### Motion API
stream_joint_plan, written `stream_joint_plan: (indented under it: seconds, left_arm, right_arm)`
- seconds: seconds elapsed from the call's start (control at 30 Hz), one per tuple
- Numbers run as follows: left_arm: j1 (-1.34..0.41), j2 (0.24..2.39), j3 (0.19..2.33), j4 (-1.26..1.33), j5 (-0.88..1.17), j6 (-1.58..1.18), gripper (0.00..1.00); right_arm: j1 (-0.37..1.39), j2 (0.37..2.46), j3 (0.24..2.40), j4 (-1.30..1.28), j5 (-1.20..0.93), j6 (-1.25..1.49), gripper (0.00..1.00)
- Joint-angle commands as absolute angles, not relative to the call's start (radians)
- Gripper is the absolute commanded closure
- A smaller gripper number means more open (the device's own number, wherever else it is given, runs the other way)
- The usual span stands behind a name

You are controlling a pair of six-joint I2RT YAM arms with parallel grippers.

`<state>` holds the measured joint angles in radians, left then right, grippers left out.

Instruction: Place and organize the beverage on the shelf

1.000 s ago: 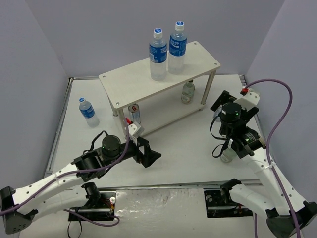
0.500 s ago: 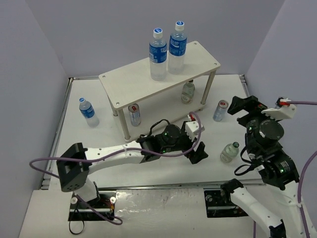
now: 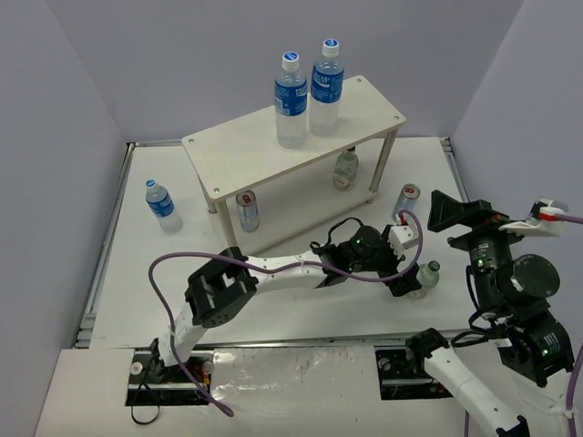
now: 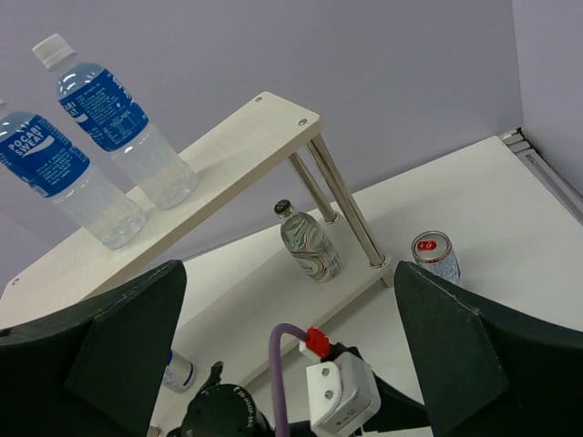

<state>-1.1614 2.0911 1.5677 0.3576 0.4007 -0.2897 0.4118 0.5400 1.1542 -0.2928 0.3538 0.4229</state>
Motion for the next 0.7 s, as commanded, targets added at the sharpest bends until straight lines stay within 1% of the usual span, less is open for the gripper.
stream_joint_plan:
  seconds: [0.0,0.27,0.53,0.57,0.6,0.67]
  left_arm:
    - [-1.172,2.118,1.66,0.459,0.439,-0.295,0.06]
    - [-1.18,2.238,1.787,0.488,0.462,-0.308,0.06]
    - [-1.183,2.359,1.936,0.449,0.468,-0.321,0.06]
    - [-1.183,2.367,1.94,0.452,0.465,-0.322,0.05]
    - [-1.183,2.381,1.945,0.453,0.465,-0.325,0.0]
    - [-1.183,2.387,1.947,0.448,0.462,-0.324,0.14]
  right_arm:
    - [0.411,0.473,1.149,-0.275,0.351,0.394,0.07]
    - [0.411,0.422,1.135,-0.275,0.342,0.38,0.07]
    - [0.414,0.397,1.121,-0.276,0.327,0.362,0.07]
    - [0.413,0.393,1.12,-0.276,0.327,0.357,0.07]
    - [0.414,0.388,1.117,-0.276,0.33,0.354,0.07]
    - [0.414,0.382,1.109,-0.276,0.339,0.353,0.07]
